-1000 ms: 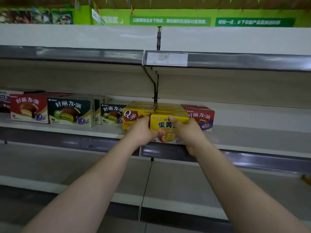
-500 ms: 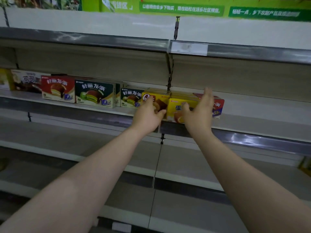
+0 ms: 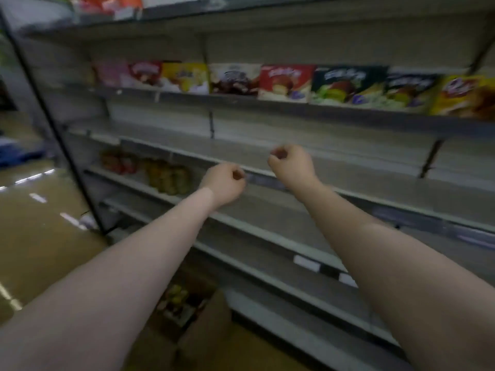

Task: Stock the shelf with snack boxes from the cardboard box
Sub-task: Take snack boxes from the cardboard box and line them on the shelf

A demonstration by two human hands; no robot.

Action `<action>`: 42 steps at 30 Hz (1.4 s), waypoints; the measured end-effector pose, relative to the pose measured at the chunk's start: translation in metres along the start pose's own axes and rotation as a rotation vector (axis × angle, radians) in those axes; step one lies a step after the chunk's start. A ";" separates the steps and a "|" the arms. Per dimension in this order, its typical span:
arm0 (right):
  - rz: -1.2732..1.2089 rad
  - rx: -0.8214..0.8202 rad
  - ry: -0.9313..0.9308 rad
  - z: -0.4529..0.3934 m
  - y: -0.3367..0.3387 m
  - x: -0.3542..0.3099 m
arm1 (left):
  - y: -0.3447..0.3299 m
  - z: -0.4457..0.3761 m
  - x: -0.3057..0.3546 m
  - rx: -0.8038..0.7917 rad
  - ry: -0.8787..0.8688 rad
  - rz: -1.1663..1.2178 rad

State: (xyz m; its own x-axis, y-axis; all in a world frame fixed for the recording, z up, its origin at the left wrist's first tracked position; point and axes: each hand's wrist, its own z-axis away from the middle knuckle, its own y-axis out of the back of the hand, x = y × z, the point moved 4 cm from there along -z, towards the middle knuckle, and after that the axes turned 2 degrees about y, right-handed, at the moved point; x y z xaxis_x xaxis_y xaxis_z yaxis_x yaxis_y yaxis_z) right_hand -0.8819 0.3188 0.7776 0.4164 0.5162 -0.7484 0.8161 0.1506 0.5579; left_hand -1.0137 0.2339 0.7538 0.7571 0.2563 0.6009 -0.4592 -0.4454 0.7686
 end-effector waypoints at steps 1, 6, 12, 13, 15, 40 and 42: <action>-0.012 -0.059 -0.001 0.005 -0.028 -0.006 | 0.007 0.007 -0.030 -0.012 0.039 -0.004; -0.069 -0.407 -0.060 0.032 -0.187 -0.017 | 0.032 0.034 -0.188 -0.082 0.257 0.013; -0.085 -0.716 -0.271 0.026 -0.389 0.008 | 0.036 0.023 -0.360 -0.157 0.515 0.006; -0.102 -0.728 -0.326 0.022 -0.416 0.015 | 0.037 0.019 -0.383 -0.172 0.555 -0.006; -0.144 -0.761 -0.469 0.014 -0.472 0.029 | 0.041 0.006 -0.436 -0.218 0.646 -0.046; -0.114 -0.409 -1.263 0.060 -0.836 0.168 | -0.082 -0.180 -0.825 -0.605 0.815 0.372; -0.202 -0.401 -1.338 0.074 -0.869 0.185 | -0.116 -0.177 -0.853 -0.636 0.828 0.385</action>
State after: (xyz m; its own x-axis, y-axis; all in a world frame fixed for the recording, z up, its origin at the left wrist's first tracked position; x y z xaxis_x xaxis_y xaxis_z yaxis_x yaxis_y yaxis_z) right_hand -1.4844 0.2209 0.1273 0.5527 -0.6883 -0.4699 0.8332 0.4676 0.2950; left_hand -1.6883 0.2192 0.1909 0.0778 0.7944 0.6024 -0.9308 -0.1586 0.3294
